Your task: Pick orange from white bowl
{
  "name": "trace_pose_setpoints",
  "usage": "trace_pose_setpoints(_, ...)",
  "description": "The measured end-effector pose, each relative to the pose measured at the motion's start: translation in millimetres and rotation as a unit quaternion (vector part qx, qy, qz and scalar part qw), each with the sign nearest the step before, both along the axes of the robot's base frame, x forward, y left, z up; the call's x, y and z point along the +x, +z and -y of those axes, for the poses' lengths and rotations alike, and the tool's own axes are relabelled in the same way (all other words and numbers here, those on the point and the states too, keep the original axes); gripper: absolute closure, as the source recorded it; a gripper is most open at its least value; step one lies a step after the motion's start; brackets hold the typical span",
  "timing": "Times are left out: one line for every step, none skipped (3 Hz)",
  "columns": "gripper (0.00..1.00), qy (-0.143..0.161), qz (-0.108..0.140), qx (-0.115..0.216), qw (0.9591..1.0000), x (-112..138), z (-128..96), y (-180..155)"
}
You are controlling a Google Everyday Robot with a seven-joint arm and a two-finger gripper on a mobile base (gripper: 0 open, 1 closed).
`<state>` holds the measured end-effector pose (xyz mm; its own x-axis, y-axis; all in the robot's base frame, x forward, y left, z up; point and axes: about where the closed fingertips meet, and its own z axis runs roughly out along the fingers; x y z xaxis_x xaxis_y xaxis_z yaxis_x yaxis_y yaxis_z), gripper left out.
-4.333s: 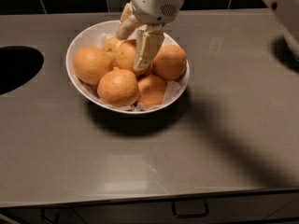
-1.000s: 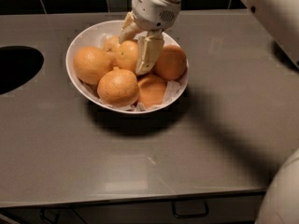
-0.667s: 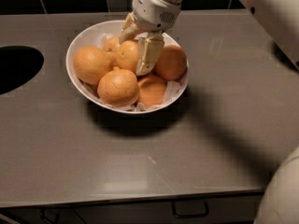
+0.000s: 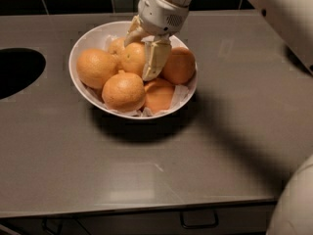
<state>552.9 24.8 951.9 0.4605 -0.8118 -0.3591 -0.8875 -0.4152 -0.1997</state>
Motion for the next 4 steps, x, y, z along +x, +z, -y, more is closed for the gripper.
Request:
trace_pose_setpoints(0.38, 0.000, -0.003, 0.001, 1.0000, 0.4, -0.3, -2.1)
trace_pose_setpoints(0.39, 0.000, -0.006, 0.001, 1.0000, 1.0, -0.5, -4.7)
trace_pose_setpoints(0.39, 0.000, -0.009, 0.002, 1.0000, 1.2, -1.2, -7.0)
trace_pose_setpoints(0.38, 0.001, -0.012, 0.005, 0.9999, 0.8, -2.4, -10.8)
